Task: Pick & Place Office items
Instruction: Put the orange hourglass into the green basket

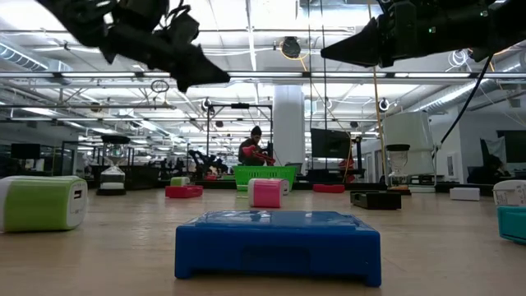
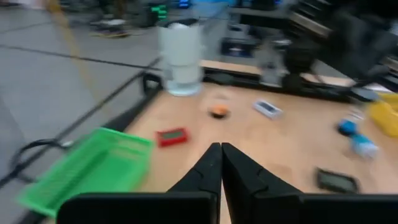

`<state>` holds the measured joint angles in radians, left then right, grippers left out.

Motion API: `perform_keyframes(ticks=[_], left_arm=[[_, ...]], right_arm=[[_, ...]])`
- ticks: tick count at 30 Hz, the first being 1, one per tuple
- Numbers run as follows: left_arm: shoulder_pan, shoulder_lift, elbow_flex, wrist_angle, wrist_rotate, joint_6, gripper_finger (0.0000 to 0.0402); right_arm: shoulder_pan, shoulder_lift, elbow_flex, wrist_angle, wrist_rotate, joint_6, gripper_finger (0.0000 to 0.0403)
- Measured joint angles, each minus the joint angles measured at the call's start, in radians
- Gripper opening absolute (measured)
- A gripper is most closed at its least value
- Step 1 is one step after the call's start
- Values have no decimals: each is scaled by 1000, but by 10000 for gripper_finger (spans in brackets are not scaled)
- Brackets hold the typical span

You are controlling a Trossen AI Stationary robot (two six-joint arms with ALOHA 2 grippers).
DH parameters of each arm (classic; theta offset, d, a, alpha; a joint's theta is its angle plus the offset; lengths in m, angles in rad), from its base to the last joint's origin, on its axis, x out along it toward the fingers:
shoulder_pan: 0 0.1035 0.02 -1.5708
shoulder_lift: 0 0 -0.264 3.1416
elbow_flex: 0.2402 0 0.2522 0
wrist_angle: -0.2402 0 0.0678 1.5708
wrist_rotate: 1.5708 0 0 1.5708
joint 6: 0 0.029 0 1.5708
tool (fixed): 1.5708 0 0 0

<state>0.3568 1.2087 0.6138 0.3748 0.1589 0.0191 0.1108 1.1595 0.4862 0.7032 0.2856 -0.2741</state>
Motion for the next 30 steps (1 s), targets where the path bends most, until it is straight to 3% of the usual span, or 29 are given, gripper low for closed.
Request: perform_keyframes(ticks=[4,9,16,20,30], left_arm=[[-26,-2,-104,145,68,6,8],[-58,-1,-221,332,45,5,19],[-99,-1,-365,546,43,34,4],[-104,-1,-396,574,44,36,15],[-114,-1,-399,563,48,-2,35]], right_arm=[[-8,0,0,0,0,0,4],[-28,0,0,9,-1,47,4],[-38,0,1,-12,32,169,4],[-25,-9,79,-273,134,215,4],[-35,-2,429,-1078,133,546,6]])
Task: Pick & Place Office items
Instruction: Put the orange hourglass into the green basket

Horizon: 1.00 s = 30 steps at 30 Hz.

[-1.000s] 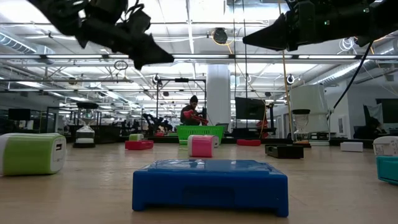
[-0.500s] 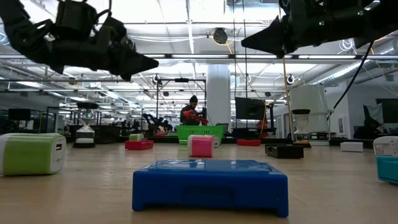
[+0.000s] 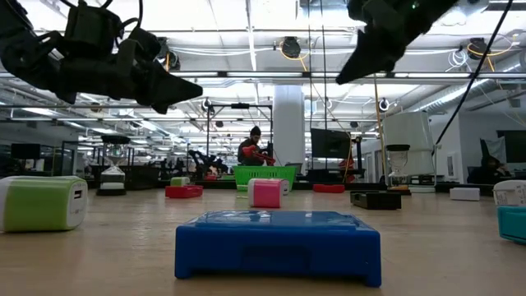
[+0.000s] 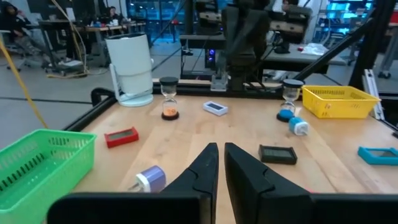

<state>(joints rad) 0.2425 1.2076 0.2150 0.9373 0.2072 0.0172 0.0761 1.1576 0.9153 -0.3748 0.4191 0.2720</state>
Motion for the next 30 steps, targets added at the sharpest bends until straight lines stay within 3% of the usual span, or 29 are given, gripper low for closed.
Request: perform_keyframes(ticks=[5,11,20,30], left_arm=[[-16,0,0,-1,1,3,35],[-22,0,4,46,1,15,35],[-35,0,5,-10,1,38,35],[-35,0,5,-19,1,37,35]], right_arm=[[-64,-1,83,-345,50,154,37],[-208,-5,86,-552,51,246,88],[-387,-8,86,-595,42,257,165],[-546,-4,29,-503,-93,199,276]])
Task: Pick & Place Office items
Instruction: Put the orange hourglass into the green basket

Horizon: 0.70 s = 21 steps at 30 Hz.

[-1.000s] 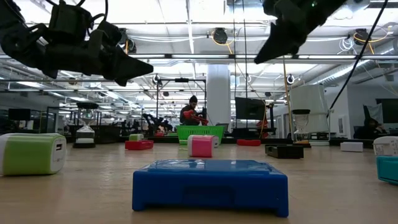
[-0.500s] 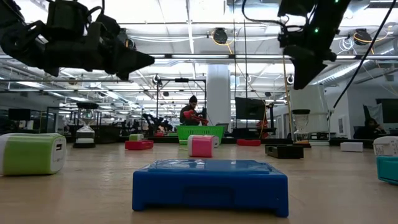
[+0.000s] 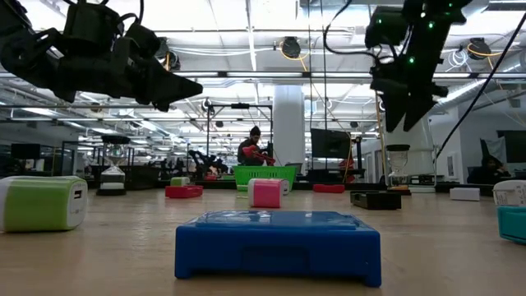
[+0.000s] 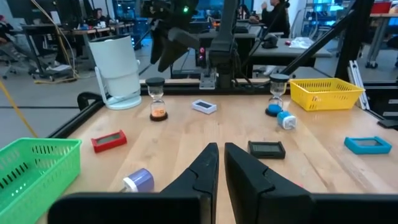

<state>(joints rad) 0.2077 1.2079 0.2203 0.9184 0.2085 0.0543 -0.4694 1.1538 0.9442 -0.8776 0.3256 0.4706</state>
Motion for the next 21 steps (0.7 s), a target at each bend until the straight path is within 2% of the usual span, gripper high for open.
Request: perform_keyframes(ticks=[5,11,16,21], left_arm=[[0,0,0,-11,0,12,35],[0,0,0,-10,0,13,35],[0,0,0,-10,-1,13,35],[0,0,0,-10,-1,13,35]], right_arm=[[-28,0,-90,108,-14,-82,308],[-37,0,-161,209,-16,-126,312],[-62,0,-225,293,-15,-146,292],[-69,0,-259,374,-15,-154,246]])
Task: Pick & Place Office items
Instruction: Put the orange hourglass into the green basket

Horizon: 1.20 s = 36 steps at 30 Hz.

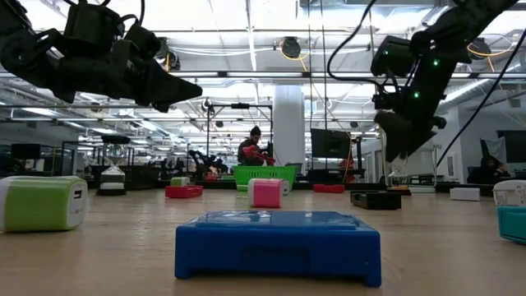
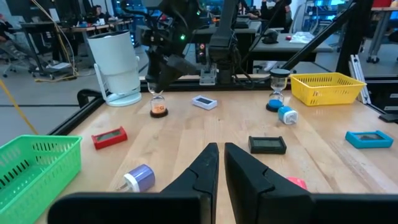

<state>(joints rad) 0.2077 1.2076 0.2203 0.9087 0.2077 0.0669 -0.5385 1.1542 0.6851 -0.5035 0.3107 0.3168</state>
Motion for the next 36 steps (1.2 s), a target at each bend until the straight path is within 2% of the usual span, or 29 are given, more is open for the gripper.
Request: perform_keyframes(ticks=[4,11,14,21,24,32,36], left_arm=[[0,0,0,0,0,5,35],[0,0,0,0,0,6,35],[0,0,0,0,-1,6,35],[0,0,0,8,-1,7,35],[0,0,0,10,-12,7,35],[0,0,0,9,-60,7,35],[0,0,0,8,-77,8,35]], right_arm=[[0,0,-12,29,1,-5,200],[1,0,5,0,-7,-4,200],[4,0,61,-22,-53,13,200],[63,35,270,2,-80,38,200],[82,118,370,22,-80,19,200],[59,471,707,19,-81,-122,200],[28,606,876,12,-124,-185,200]])
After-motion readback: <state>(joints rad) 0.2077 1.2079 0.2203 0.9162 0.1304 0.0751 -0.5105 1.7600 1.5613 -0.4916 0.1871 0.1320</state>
